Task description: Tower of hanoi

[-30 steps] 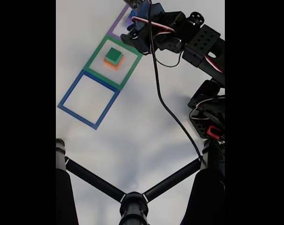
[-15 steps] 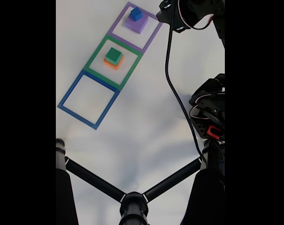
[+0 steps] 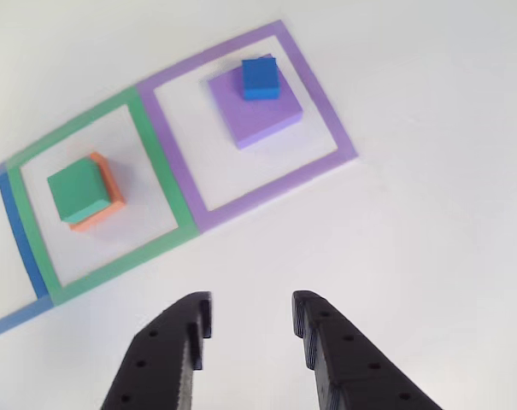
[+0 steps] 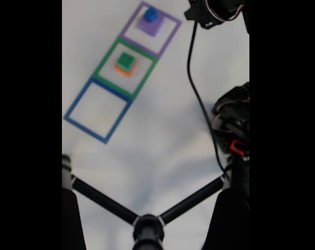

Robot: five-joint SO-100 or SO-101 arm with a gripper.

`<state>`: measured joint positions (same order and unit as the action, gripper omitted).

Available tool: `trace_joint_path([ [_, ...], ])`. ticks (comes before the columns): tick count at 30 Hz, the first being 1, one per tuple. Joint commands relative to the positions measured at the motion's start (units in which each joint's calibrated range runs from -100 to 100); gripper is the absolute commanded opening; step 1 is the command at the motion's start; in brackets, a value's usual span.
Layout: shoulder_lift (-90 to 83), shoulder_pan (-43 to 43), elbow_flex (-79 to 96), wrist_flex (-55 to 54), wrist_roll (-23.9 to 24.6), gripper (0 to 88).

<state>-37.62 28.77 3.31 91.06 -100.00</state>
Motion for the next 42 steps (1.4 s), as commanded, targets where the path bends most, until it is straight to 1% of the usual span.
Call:
trace_joint_path([
  [1, -6.7, 2.23, 15.72, -14.21, 0.0, 16.3],
  [5, -10.86, 2.84, 33.81, -32.98, 0.0, 17.8],
  [9, -12.95, 3.14, 49.26, -52.57, 0.0, 21.4],
  [13, -12.06, 3.3, 57.89, -64.63, 0.0, 25.9],
  [17, -6.7, 3.37, 66.7, -82.92, 0.0, 29.7],
  [20, -0.21, 3.45, 68.7, -93.36, 0.0, 31.3],
  [31, 19.27, 3.3, 71.15, -118.45, 0.0, 30.9],
  [42, 34.65, 3.91, 66.79, -131.81, 0.0, 30.7],
])
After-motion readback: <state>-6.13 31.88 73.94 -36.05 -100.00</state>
